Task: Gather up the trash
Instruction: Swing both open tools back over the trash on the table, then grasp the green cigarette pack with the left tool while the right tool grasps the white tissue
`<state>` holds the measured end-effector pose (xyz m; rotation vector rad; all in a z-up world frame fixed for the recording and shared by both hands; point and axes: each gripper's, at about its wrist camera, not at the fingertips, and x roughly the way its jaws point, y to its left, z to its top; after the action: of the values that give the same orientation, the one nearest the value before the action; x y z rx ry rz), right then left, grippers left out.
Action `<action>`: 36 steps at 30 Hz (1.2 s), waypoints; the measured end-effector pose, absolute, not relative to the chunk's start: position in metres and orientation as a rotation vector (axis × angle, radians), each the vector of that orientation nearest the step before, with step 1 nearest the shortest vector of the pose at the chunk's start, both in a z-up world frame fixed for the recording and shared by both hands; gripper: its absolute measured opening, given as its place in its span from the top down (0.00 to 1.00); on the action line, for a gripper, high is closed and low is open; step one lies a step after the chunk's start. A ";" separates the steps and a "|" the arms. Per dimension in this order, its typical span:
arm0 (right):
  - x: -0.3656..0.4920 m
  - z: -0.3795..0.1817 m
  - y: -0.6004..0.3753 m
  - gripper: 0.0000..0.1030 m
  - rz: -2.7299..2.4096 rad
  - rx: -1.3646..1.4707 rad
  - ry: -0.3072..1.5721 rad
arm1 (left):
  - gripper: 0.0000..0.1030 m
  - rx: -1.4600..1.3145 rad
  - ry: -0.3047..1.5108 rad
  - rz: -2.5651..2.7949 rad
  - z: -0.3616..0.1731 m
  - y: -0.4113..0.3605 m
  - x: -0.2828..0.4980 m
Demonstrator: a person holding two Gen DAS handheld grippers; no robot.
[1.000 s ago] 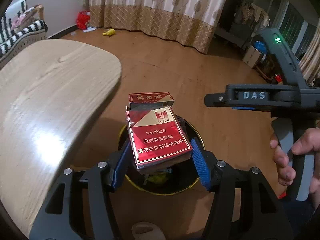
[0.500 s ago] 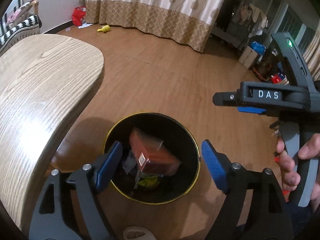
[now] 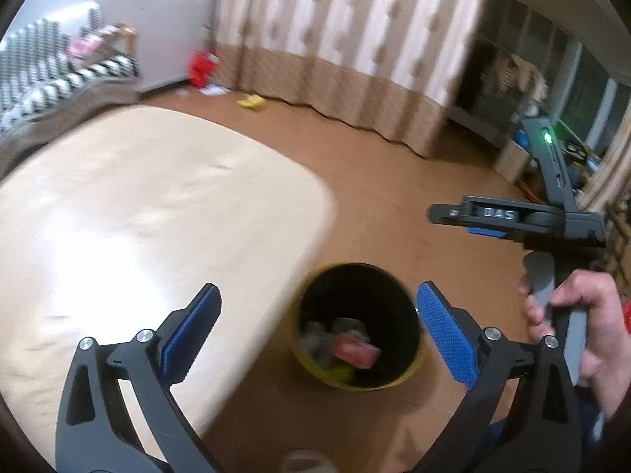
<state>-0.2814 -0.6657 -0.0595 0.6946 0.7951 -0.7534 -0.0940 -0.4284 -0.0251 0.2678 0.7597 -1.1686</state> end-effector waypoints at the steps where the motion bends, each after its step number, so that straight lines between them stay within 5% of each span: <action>1: -0.267 -0.054 -0.655 0.21 -0.716 0.679 0.791 | 0.06 0.263 0.745 -1.117 -0.022 -0.408 -0.080; 20: -0.003 -0.021 -0.370 0.20 -0.081 0.384 0.895 | 0.06 0.164 0.788 -0.420 -0.019 -0.077 0.098; 36: 0.049 -0.045 -0.285 0.20 0.052 0.301 0.977 | 0.06 0.244 0.926 -0.449 -0.072 -0.060 0.137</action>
<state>0.0488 -0.2851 -0.0452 0.3007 0.9771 0.0520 0.1369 -0.0602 -0.0717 0.2436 0.9260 -0.4491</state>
